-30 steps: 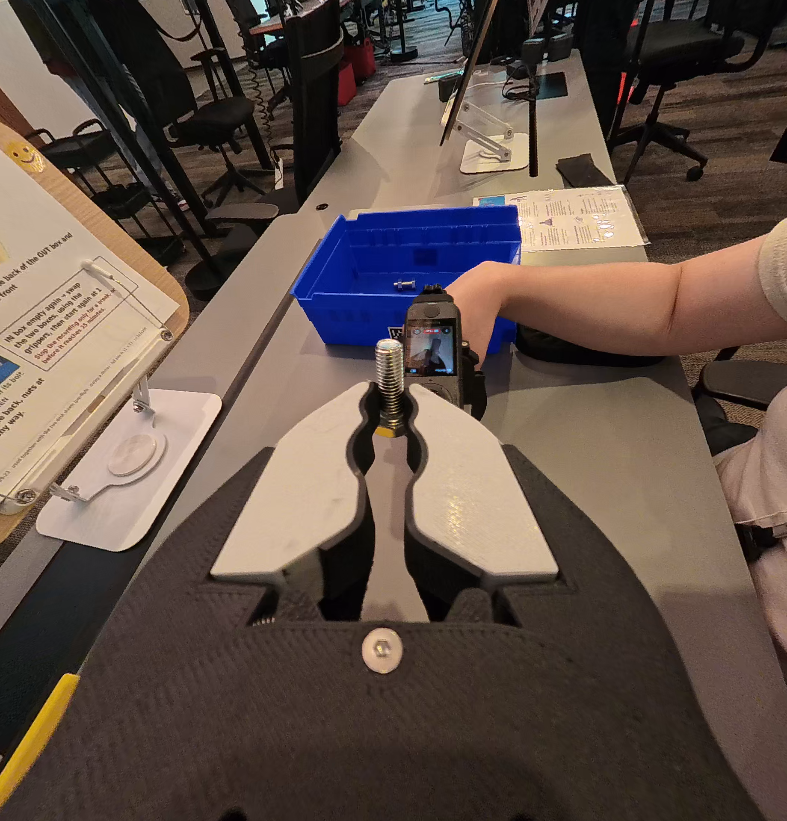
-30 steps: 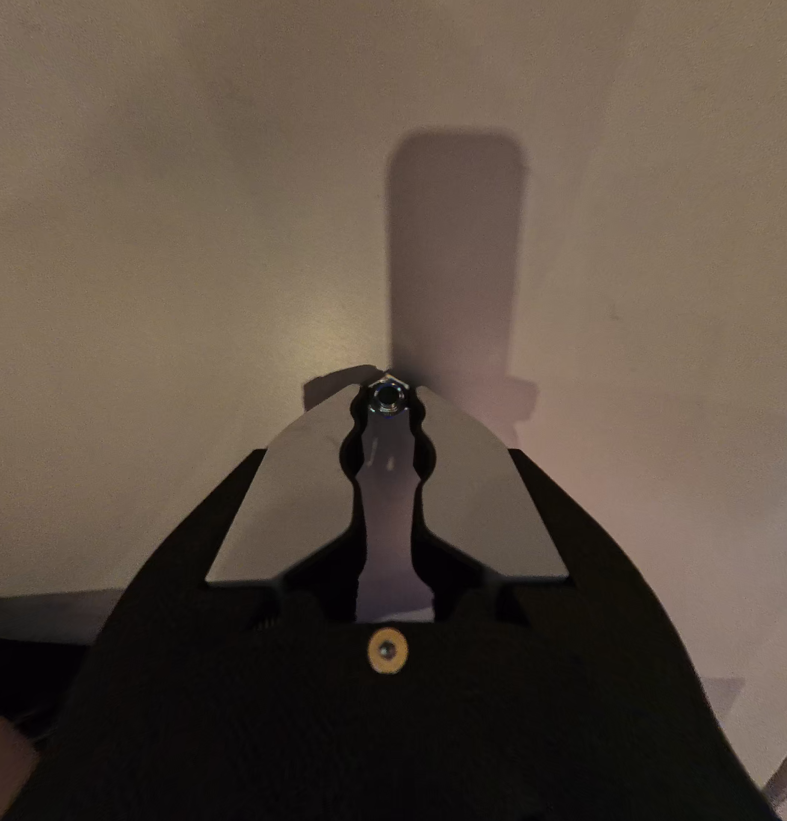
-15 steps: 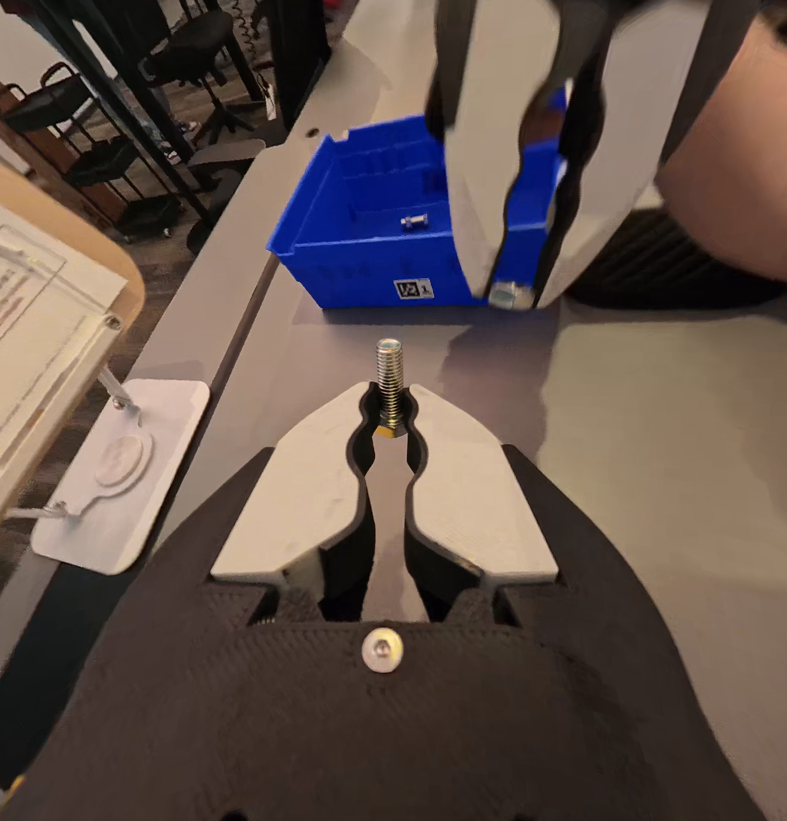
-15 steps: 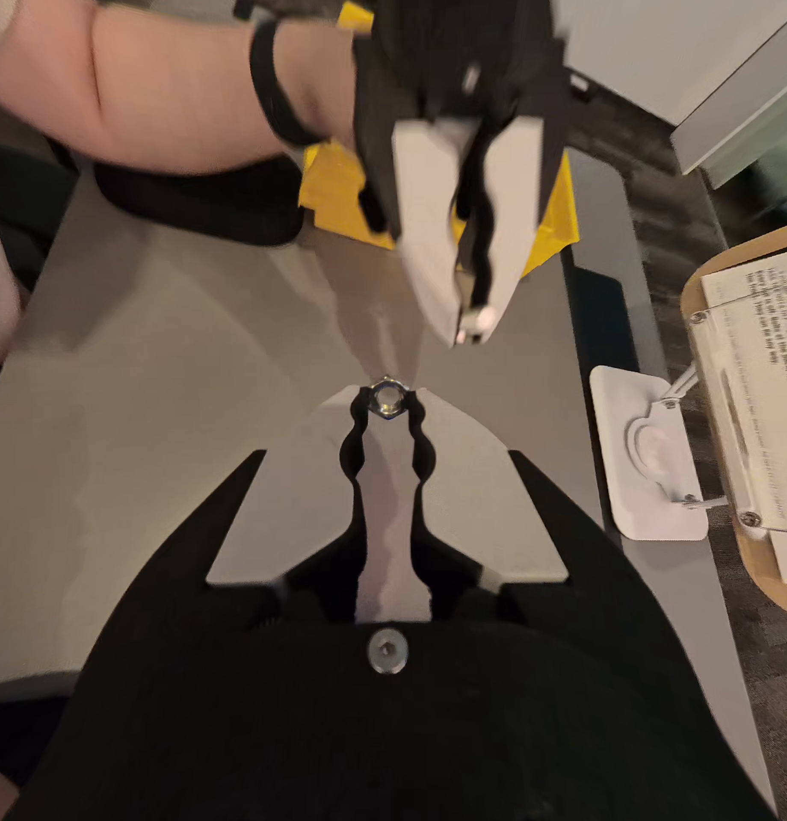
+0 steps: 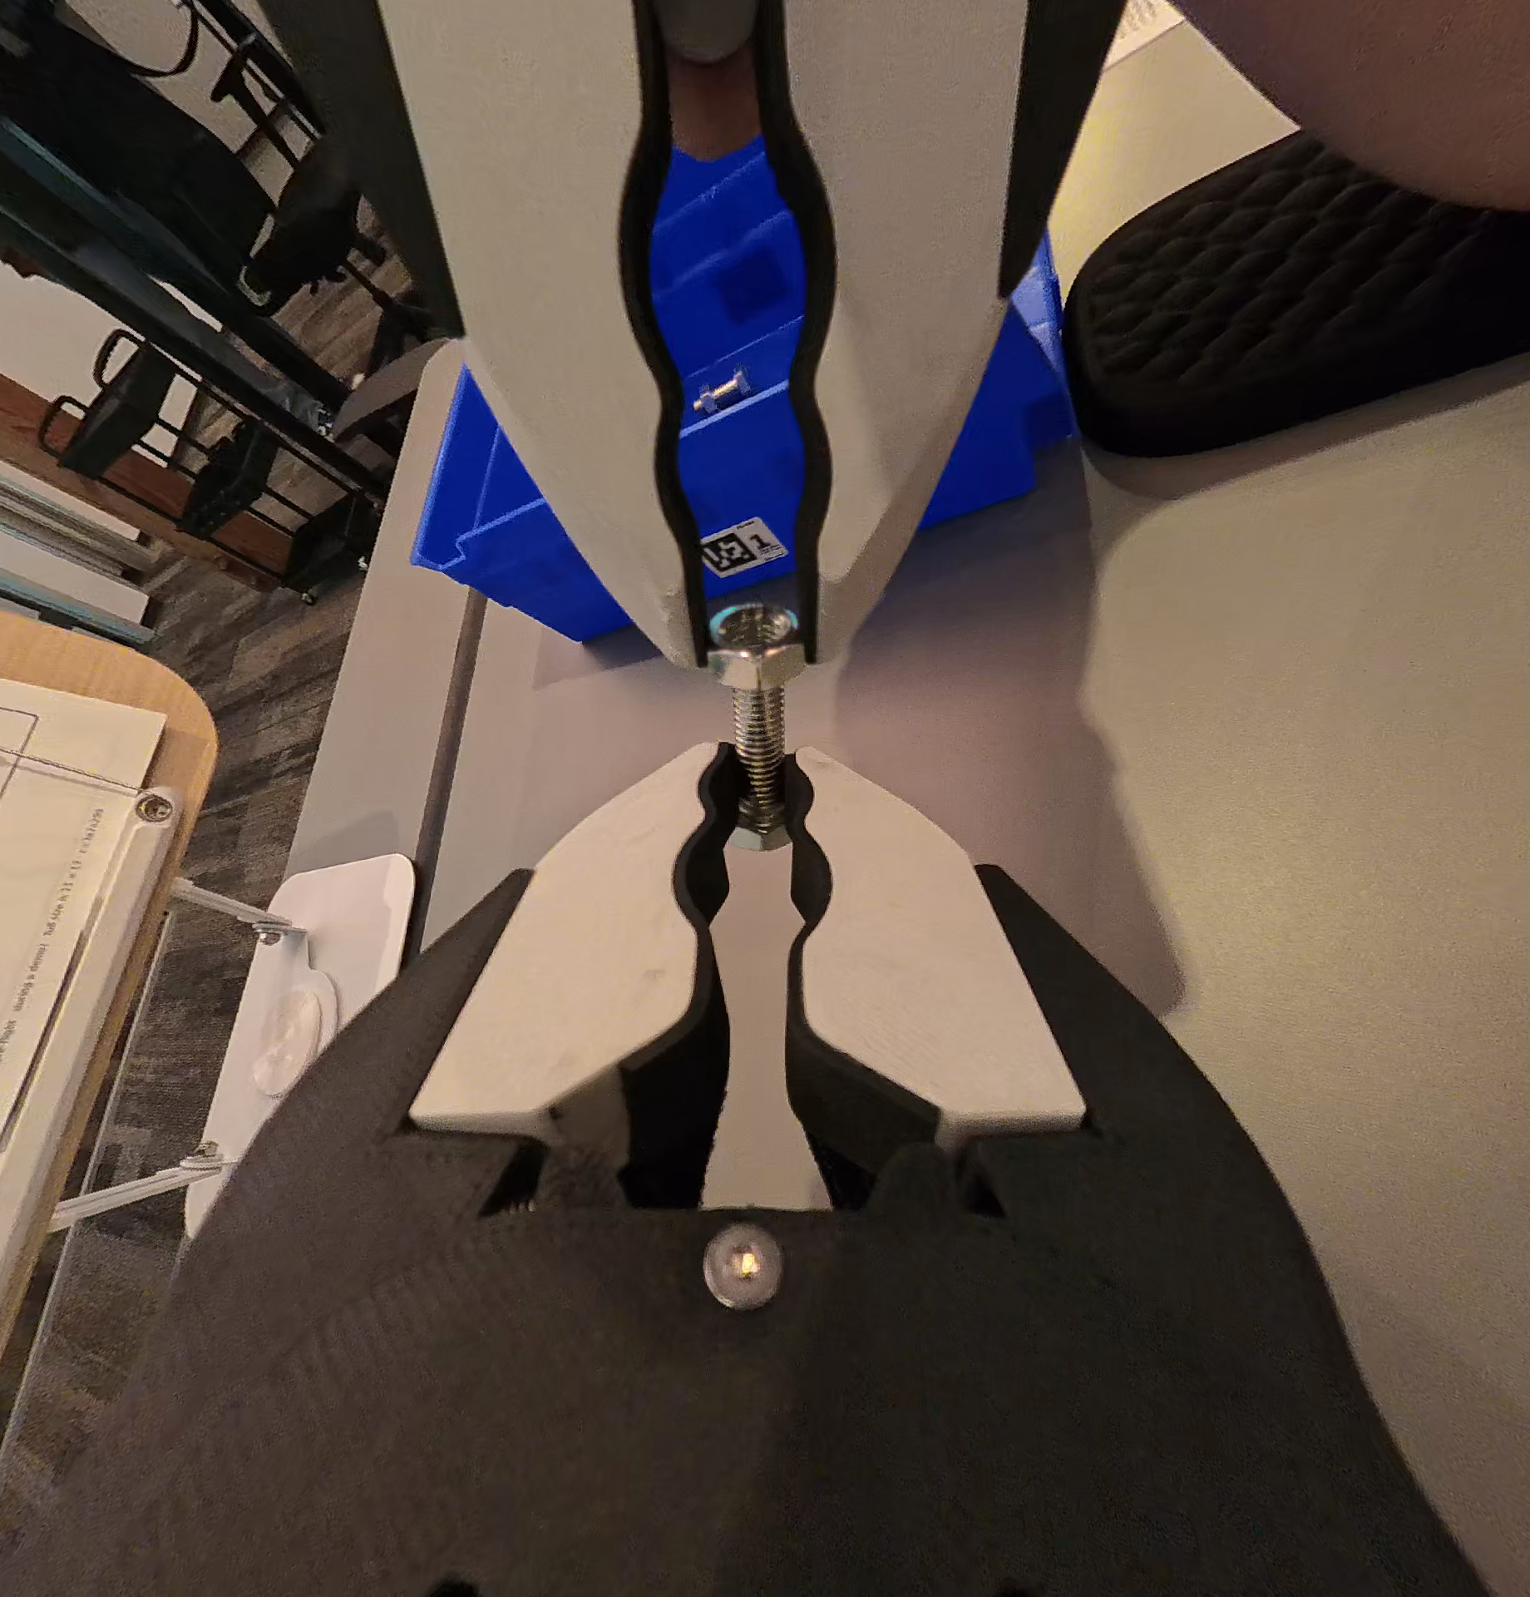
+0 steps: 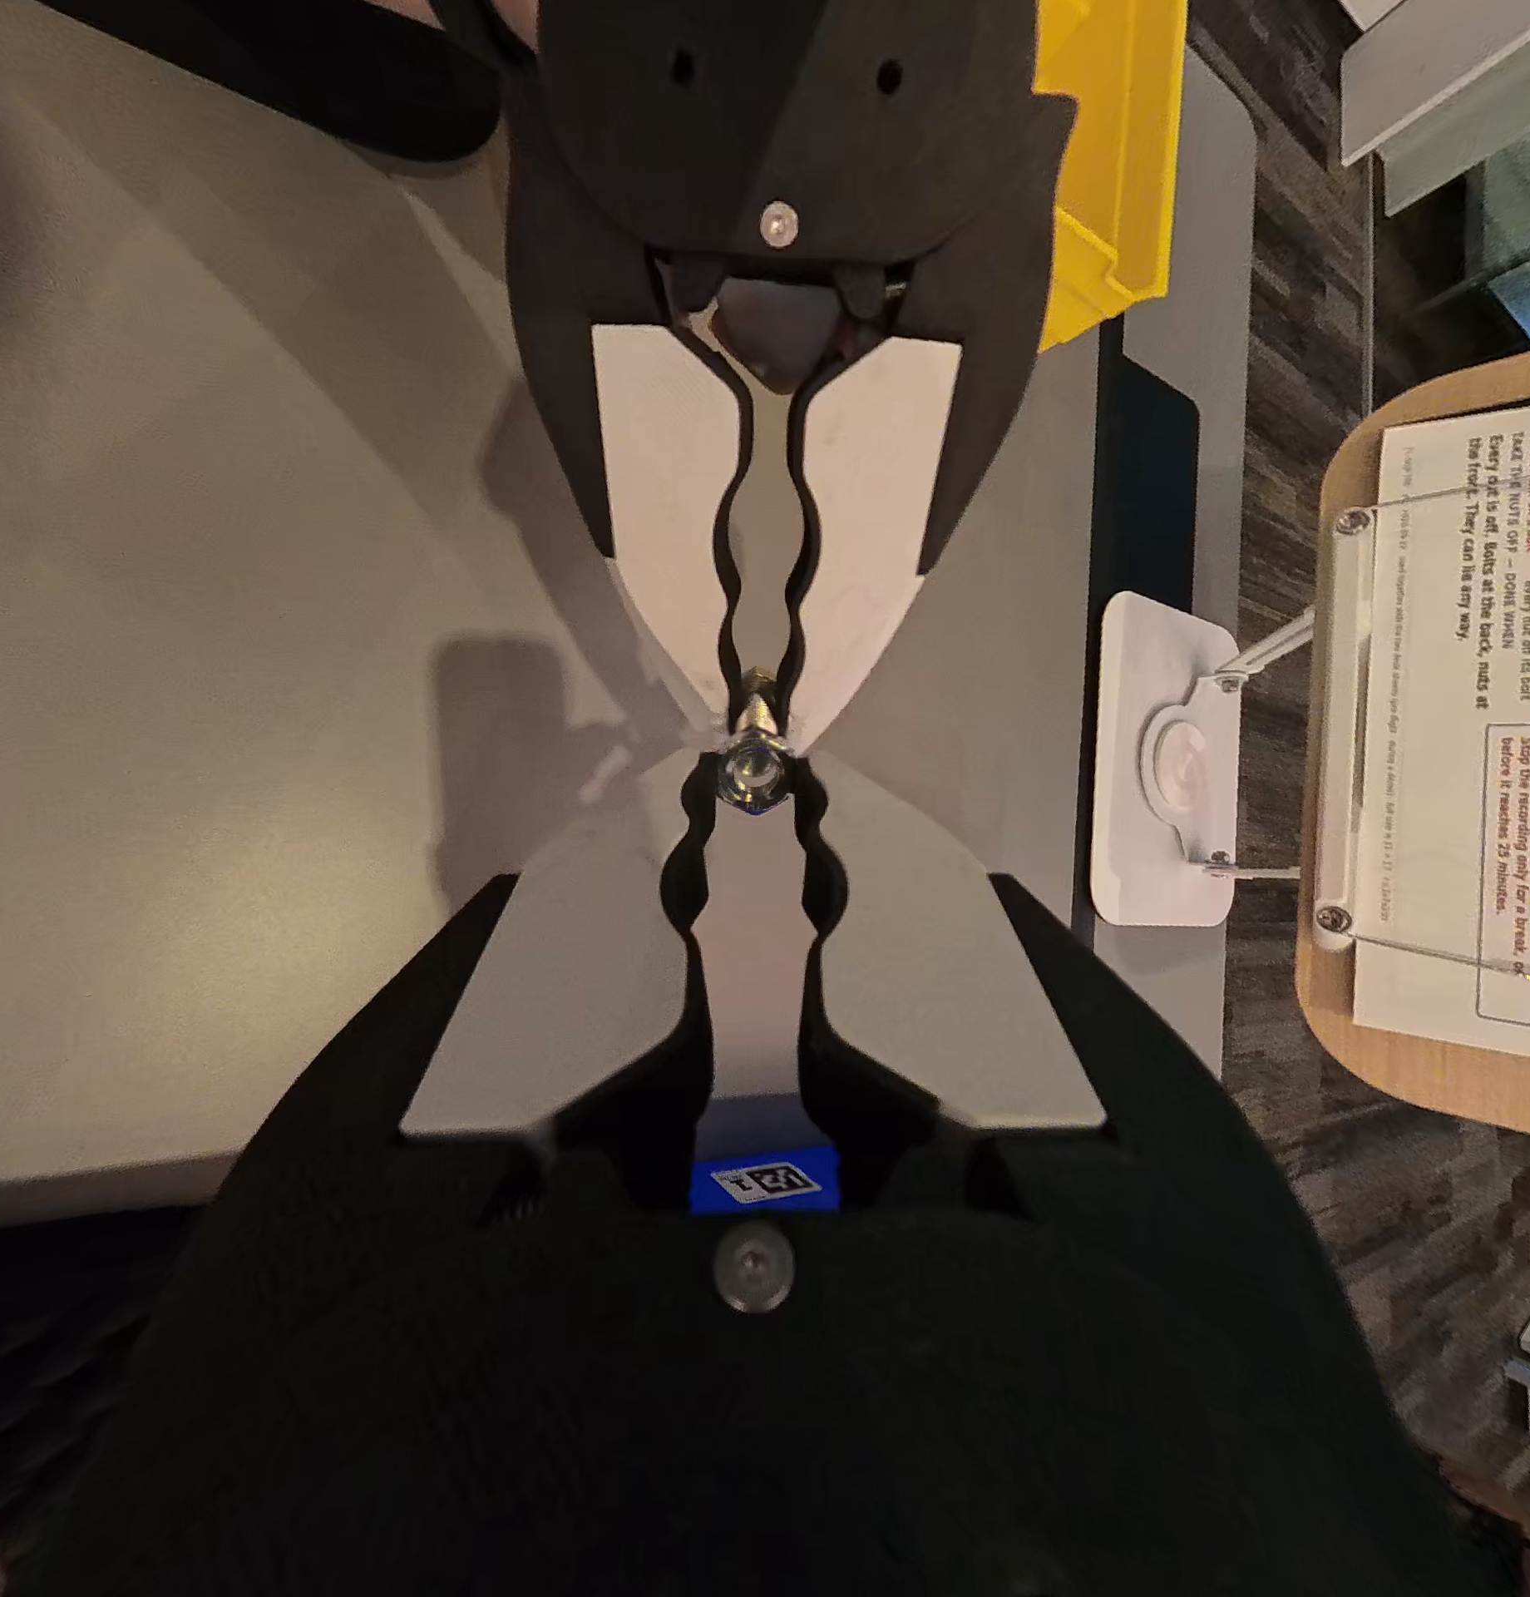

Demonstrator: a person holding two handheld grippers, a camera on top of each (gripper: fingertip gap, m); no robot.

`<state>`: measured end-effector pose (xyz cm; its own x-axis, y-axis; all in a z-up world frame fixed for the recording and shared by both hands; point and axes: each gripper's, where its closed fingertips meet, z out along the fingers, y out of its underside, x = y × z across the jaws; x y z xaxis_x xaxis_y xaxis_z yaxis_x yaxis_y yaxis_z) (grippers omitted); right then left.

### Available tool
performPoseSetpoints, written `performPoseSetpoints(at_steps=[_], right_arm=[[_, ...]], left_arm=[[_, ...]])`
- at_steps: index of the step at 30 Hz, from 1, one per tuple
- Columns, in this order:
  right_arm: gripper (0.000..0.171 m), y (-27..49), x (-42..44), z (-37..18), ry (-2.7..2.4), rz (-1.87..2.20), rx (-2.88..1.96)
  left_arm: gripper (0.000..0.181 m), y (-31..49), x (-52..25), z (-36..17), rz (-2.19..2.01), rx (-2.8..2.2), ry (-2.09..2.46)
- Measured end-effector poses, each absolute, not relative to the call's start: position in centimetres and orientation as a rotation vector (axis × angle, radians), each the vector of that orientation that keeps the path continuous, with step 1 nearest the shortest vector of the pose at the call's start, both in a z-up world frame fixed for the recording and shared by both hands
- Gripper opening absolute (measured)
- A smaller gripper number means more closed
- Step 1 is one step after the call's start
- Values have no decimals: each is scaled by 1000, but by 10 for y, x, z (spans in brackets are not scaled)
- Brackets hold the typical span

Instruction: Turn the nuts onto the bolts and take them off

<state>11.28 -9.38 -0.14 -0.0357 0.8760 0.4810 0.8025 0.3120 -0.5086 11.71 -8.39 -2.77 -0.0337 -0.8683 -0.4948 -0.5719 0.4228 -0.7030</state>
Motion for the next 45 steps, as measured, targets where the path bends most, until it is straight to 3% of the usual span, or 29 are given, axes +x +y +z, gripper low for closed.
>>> performPoseSetpoints(at_steps=[1, 12, 31, 37, 45], right_arm=[[19, -95, 112, -1, -1845, 126, -1484], [19, -133, 101, 9, -1953, 181, -1316], [19, -201, 83, 10, -2165, 306, -1085], [19, -190, 86, 1, -2158, 346, -1169], [18, -152, 88, -16, -1969, 573, -1671]], left_arm=[[9, -85, 117, -27, -388, -1250, 1728], [9, -125, 110, -17, -567, -1146, 1880], [9, -210, 85, -15, -1398, -1255, 2211], [9, -201, 89, -26, -1332, -1366, 2203], [9, -157, 88, -40, -989, -1565, 2091]])
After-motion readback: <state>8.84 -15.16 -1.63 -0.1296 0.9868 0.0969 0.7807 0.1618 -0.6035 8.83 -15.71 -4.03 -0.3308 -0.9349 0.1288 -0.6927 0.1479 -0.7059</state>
